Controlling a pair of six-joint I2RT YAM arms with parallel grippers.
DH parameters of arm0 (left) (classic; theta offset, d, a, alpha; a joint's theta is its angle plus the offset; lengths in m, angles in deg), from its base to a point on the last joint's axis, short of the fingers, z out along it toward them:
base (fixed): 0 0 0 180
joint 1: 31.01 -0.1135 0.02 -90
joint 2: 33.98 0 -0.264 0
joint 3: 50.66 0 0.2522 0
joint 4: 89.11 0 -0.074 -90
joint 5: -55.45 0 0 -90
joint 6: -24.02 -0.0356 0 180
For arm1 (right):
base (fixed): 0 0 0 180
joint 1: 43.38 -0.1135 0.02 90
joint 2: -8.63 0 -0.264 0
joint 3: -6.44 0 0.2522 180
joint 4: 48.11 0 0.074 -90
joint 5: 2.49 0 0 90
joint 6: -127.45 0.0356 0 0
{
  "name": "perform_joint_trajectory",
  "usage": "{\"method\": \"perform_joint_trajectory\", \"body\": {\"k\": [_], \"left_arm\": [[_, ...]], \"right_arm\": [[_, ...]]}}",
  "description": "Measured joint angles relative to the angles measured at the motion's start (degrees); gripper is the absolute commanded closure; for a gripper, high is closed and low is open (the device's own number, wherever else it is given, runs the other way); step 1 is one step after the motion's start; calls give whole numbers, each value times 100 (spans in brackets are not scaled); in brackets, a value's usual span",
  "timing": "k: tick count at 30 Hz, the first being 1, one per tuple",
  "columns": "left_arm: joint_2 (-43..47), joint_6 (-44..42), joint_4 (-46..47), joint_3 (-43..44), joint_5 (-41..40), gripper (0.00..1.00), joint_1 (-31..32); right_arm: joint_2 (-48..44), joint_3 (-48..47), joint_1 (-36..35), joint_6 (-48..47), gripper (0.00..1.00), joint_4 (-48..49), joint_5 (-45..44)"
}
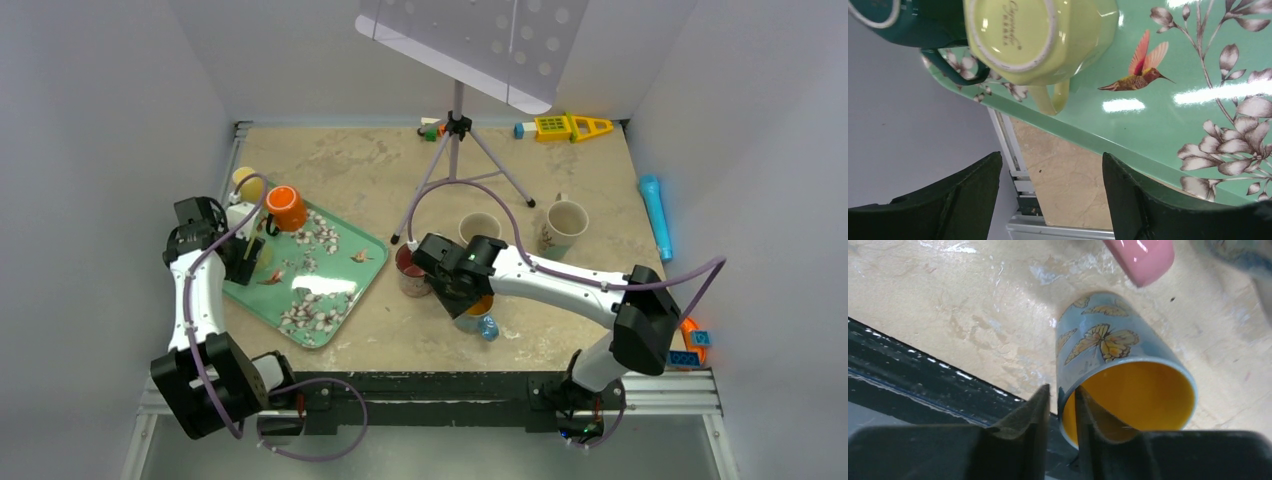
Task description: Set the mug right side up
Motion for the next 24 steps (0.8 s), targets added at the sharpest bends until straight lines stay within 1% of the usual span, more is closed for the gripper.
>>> {"method": "perform_joint_trajectory", "body": {"k": [1, 3, 5, 11, 13, 15, 17, 18, 19, 20, 21, 24], "left_arm": [[-17, -24, 81, -94, 35, 25, -28], [-114, -103, 247, -299, 98, 28, -68], [-315, -149, 365, -376, 146, 30, -122], [-837, -249, 935, -387, 223, 29, -411], [-1021, -271, 1119, -387, 249, 32, -457], [-1268, -291, 1235, -378, 293, 40, -483], [-1515, -291, 1294, -376, 372, 53, -487], [-1609, -286, 1298, -376, 435, 62, -487], [-1663, -280, 1294, -376, 522, 74, -487], [-1670, -271, 1294, -376, 590, 90, -487], [-1646, -271, 1303, -376, 699, 100, -487], [-1517, -278, 1220, -356, 1034, 100, -514]], "right_arm": [[2, 0, 0, -7, 53, 33, -28], [2, 0, 2, -48, 46, 92, -118], [-2, 0, 4, -59, 41, 103, -162], [-313, -2, 7, -63, 39, 107, -249], [-496, -24, 7, -61, 39, 107, -280], [-610, -44, 7, -61, 38, 105, -284], [-691, -61, 7, -59, 38, 98, -284], [-750, -76, 7, -57, 38, 90, -284], [-798, -90, 7, -52, 38, 79, -286], [-848, -111, 7, -50, 38, 74, -284], [-905, -131, 7, -48, 38, 74, -284], [-1163, -219, 7, -50, 38, 74, -286]]}}
